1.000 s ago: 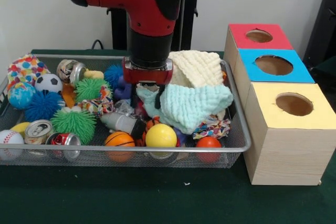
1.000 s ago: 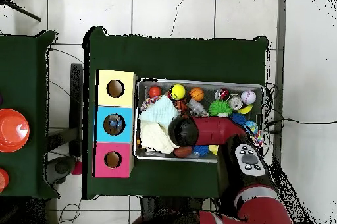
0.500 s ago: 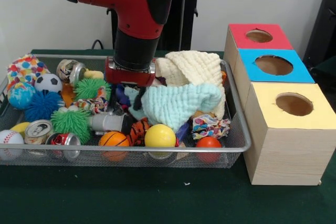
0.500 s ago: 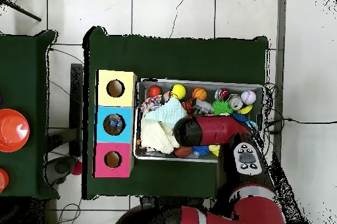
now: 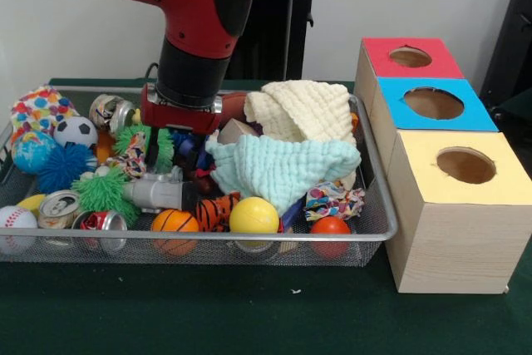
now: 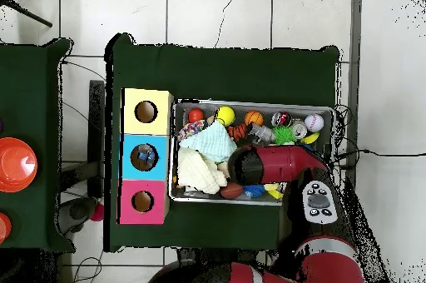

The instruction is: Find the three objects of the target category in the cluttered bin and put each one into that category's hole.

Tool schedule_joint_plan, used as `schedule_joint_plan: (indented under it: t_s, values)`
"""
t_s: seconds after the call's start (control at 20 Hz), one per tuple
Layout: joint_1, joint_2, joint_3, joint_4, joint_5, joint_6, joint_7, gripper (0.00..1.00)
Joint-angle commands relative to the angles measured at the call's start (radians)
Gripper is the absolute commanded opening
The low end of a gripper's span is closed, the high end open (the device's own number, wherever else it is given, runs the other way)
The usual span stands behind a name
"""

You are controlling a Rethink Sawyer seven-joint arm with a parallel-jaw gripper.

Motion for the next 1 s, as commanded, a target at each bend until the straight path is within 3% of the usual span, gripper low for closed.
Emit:
schedule_joint_plan:
  t_s: [0.05,0.35,0.65,1.0]
  values:
    - [-0.052,-0.017,0.038,-0.023,-0.024,0.159,-0.082,1.00]
    - [-0.060,-0.017,0.043,-0.035,-0.047,0.161,-0.090,1.00]
    - [-0.071,0.024,0.041,-0.053,-0.064,0.089,-0.043,1.00]
    - [-0.098,0.044,0.063,-0.018,-0.017,-0.169,0.128,1.00]
